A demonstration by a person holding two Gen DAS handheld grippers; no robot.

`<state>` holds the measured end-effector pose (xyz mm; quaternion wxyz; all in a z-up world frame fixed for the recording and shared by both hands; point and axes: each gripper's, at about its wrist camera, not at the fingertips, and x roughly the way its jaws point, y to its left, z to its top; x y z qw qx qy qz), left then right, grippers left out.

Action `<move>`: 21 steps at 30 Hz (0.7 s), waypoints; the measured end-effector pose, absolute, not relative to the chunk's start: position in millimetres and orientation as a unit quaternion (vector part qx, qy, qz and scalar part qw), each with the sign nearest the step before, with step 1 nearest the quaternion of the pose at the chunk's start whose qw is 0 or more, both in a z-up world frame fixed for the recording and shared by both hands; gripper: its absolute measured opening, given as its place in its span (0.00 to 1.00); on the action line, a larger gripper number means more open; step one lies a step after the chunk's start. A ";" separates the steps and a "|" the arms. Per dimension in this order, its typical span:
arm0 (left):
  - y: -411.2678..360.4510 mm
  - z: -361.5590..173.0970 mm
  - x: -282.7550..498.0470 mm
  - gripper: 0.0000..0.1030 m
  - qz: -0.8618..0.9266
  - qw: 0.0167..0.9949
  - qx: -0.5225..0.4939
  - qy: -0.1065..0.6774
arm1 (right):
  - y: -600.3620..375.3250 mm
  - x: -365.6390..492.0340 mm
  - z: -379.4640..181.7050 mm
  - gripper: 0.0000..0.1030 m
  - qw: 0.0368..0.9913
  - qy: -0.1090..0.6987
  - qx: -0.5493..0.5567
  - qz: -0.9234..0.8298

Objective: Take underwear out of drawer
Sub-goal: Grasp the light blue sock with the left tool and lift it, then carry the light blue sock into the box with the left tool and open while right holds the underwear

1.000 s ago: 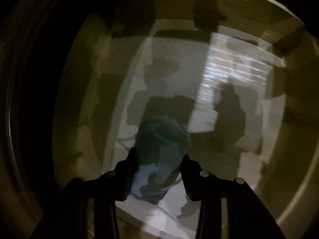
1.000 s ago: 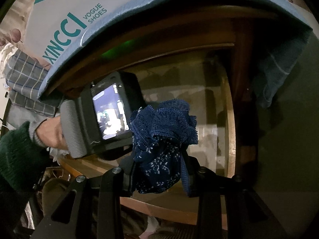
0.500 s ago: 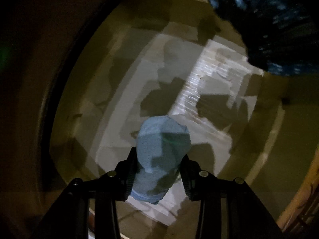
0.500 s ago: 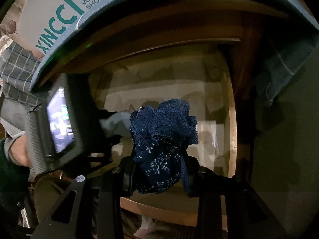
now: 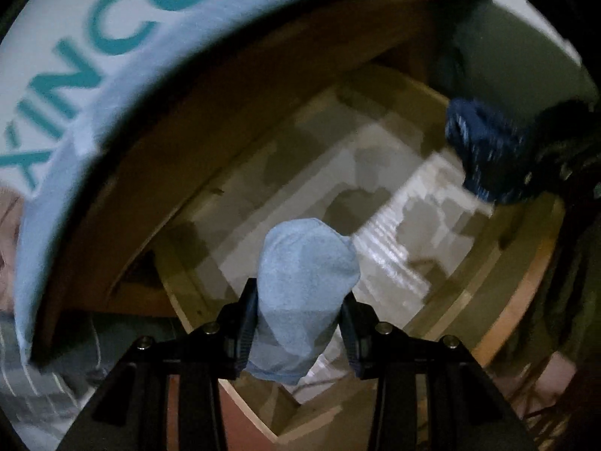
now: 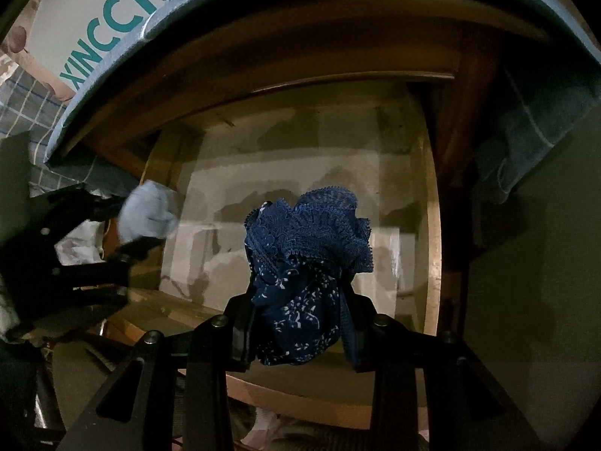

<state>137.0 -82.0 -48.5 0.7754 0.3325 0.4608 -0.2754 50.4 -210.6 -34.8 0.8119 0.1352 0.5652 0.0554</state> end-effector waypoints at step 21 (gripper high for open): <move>-40.8 103.0 94.9 0.39 -0.271 0.850 0.195 0.407 | -208.4 53.4 -39.8 0.32 0.811 0.569 0.128 0.051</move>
